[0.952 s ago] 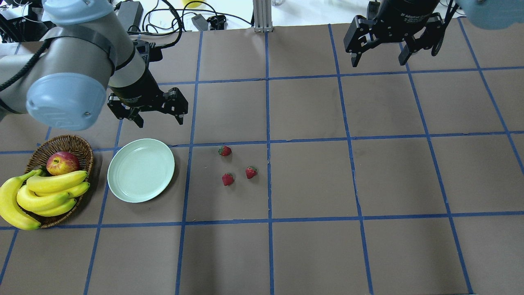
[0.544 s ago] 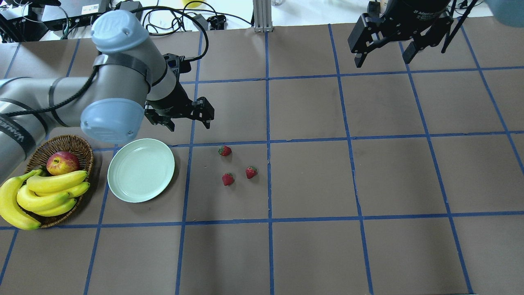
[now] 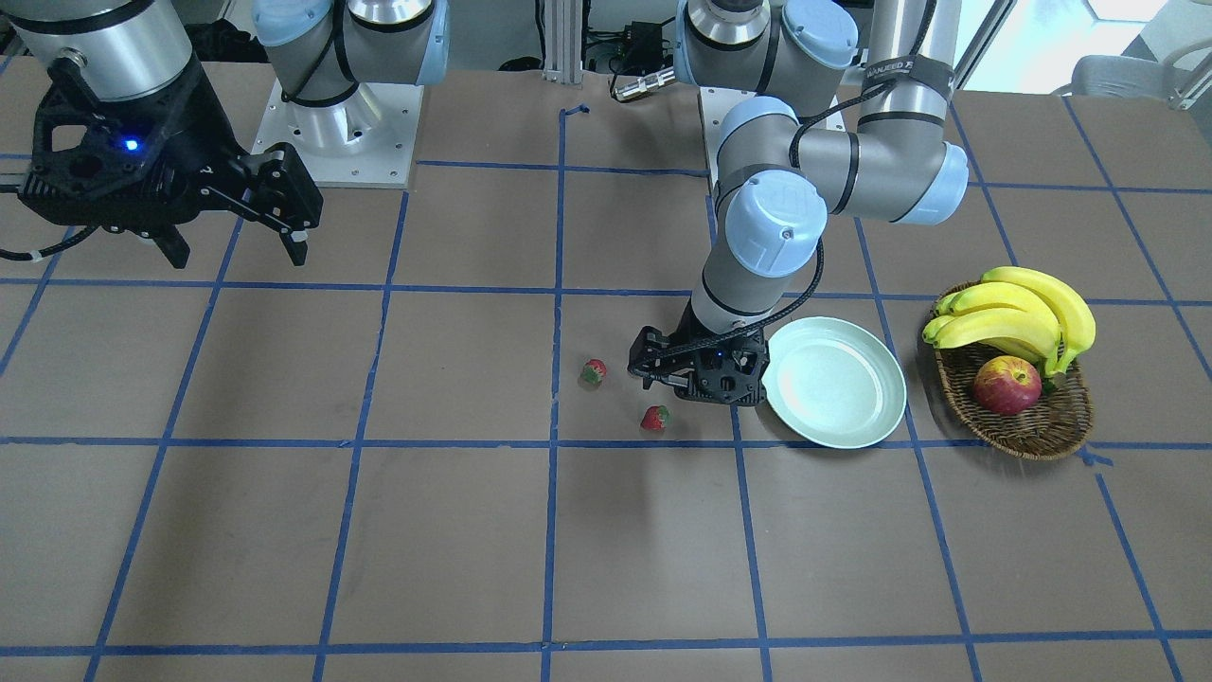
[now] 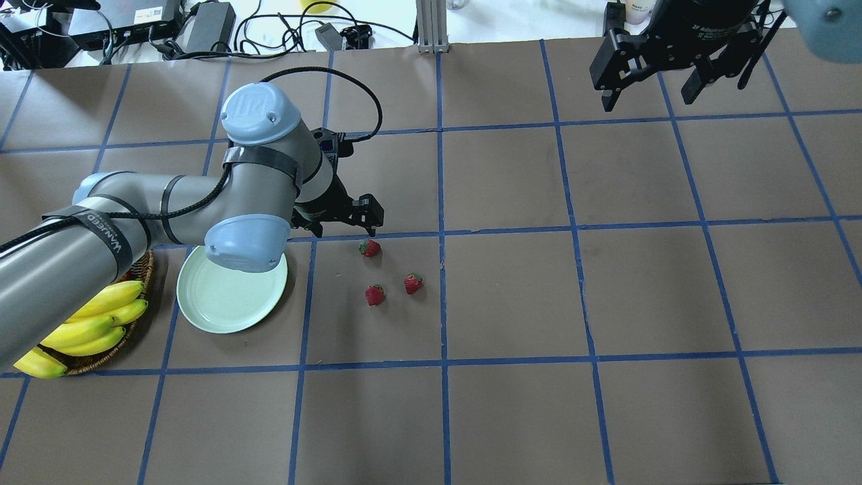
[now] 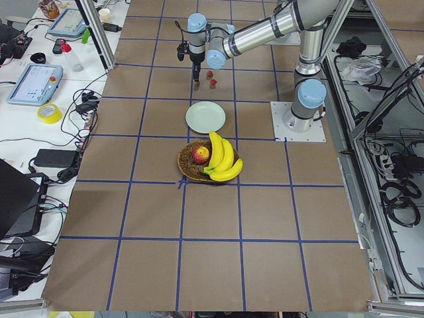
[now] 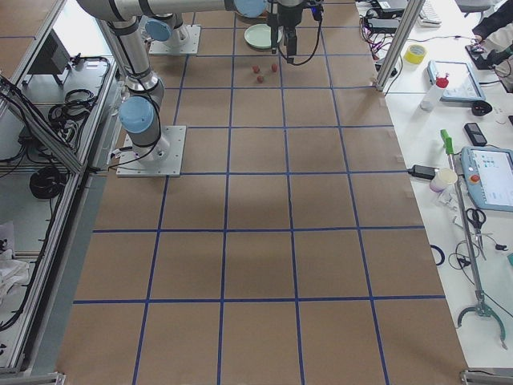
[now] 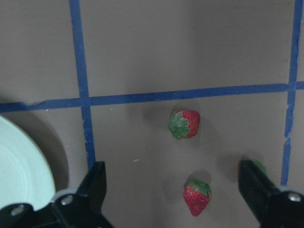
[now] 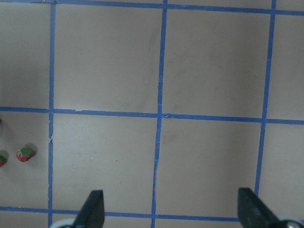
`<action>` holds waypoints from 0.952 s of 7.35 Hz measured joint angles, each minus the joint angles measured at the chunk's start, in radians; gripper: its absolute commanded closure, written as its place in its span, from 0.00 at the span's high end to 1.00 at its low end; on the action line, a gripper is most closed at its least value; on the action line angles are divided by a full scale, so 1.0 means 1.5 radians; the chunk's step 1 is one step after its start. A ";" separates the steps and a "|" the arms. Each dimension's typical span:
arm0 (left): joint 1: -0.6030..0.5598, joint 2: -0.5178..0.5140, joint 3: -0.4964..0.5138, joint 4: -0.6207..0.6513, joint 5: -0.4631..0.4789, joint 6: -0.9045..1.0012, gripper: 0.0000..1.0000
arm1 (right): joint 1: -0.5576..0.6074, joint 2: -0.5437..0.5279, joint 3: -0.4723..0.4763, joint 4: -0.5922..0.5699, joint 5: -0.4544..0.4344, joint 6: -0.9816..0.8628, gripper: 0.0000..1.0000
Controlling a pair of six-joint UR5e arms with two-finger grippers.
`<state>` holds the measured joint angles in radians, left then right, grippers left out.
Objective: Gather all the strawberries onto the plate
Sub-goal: 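Reach the left gripper to the strawberry cluster and grasp one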
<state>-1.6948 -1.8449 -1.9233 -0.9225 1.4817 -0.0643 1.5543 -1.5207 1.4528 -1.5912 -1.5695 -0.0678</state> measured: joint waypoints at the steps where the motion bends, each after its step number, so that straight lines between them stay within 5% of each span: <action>1: -0.002 -0.015 -0.001 0.004 0.000 0.000 1.00 | -0.002 0.000 0.004 -0.011 -0.001 -0.001 1.00; 5: -0.003 -0.066 -0.001 0.051 -0.001 0.000 1.00 | -0.004 0.002 0.007 -0.031 -0.002 -0.002 1.00; 7: -0.003 -0.087 -0.001 0.075 -0.009 0.000 0.86 | -0.004 0.002 0.007 -0.037 -0.002 -0.003 1.00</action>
<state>-1.7001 -1.9750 -1.9251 -0.8094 1.4677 -0.0645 1.5478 -1.5181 1.4631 -1.6466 -1.5722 -0.0725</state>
